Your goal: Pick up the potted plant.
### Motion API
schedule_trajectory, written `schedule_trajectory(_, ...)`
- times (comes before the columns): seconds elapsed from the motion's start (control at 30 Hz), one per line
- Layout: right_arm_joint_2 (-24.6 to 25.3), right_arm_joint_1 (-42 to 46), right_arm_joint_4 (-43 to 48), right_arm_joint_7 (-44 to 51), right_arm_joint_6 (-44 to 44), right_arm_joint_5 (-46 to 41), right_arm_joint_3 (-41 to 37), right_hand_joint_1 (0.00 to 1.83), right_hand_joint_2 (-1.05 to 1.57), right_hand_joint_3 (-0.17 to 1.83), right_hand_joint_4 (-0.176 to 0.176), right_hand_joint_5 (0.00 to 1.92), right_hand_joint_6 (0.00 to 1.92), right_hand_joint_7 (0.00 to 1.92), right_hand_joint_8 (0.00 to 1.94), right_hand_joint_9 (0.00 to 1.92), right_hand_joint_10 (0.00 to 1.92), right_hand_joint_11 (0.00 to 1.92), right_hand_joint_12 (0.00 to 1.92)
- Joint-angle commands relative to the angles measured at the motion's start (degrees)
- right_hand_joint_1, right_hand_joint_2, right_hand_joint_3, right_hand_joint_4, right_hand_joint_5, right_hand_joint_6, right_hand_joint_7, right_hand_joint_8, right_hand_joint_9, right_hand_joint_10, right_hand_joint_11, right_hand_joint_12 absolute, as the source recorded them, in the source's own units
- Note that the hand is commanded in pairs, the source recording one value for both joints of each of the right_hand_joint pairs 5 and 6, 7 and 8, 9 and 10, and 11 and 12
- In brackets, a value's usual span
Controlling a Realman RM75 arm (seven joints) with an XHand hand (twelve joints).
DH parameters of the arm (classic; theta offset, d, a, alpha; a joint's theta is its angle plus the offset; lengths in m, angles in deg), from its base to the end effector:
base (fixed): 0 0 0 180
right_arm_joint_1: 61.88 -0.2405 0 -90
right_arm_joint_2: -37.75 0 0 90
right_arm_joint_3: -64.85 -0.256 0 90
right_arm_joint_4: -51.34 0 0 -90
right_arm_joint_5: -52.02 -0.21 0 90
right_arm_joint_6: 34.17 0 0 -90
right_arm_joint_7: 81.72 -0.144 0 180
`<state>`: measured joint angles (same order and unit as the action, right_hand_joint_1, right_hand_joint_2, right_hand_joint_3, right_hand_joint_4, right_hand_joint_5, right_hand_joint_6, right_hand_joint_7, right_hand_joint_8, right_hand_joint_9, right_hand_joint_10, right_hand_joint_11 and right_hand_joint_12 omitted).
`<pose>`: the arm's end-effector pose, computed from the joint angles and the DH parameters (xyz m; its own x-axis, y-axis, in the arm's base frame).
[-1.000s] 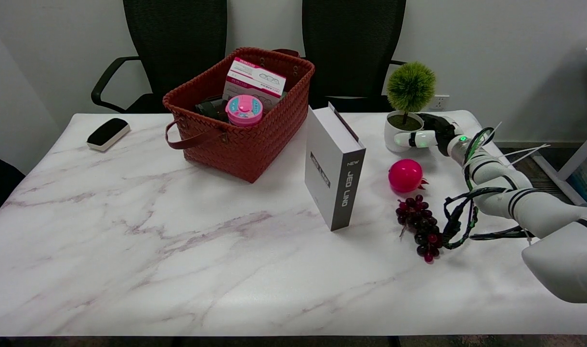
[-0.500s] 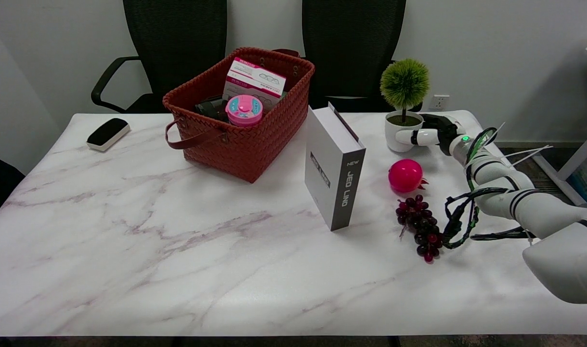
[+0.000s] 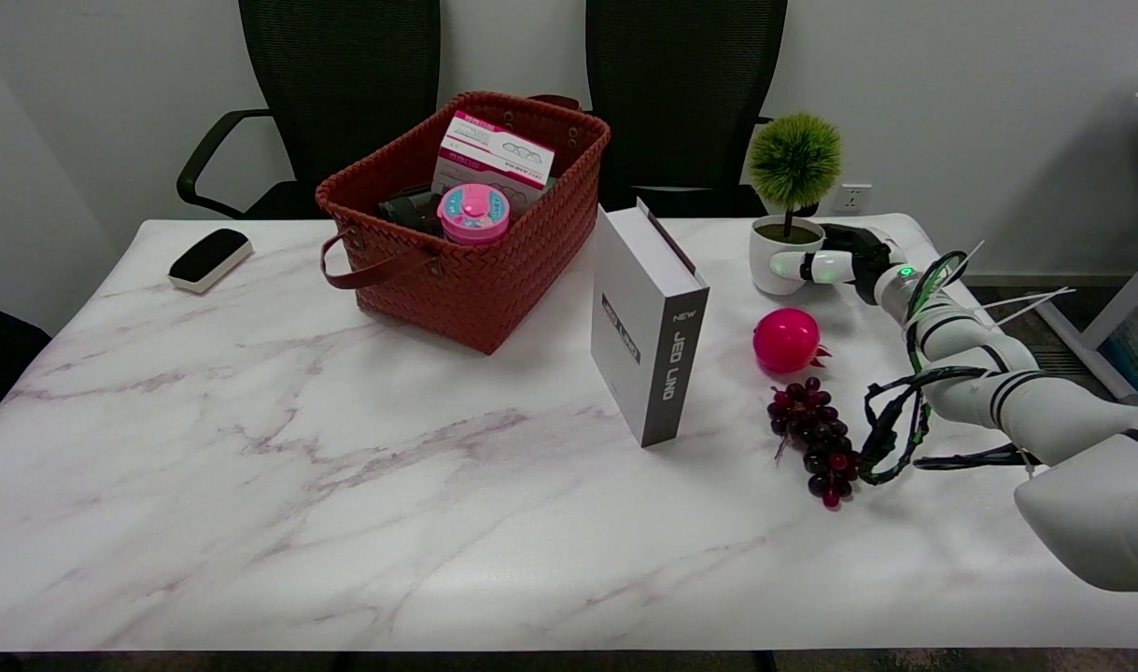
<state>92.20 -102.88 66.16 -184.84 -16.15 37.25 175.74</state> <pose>-0.2895 -0.4185 0.5487 0.2640 0.3352 0.9044 -0.9382 0.3067 0.1602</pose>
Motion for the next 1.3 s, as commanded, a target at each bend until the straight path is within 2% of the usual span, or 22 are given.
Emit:
schedule_trajectory(0.03, -0.1, 0.6, 0.5, 0.0, 0.7, -0.3, -1.8, 1.33, 0.60, 0.64, 0.000, 0.58, 0.58, 0.72, 0.72, 0.83, 0.83, 0.57, 0.57)
schedule_trajectory(0.47, -0.2, 0.6, 1.2, 0.0, 4.5, -0.3, -5.3, 1.33, 0.69, 0.58, 0.000, 0.64, 0.64, 0.85, 0.85, 0.92, 0.92, 0.66, 0.66)
schedule_trajectory(0.93, -0.5, 1.8, 1.3, 0.0, 7.4, -0.4, -9.0, 1.33, 0.77, 0.57, 0.000, 0.68, 0.68, 0.90, 0.90, 0.96, 0.96, 0.72, 0.72)
schedule_trajectory(1.3, -2.1, 5.3, 6.5, -0.1, 10.1, -7.3, -9.8, 1.32, 0.80, 0.56, 0.000, 0.70, 0.70, 0.92, 0.92, 0.97, 0.97, 0.73, 0.73)
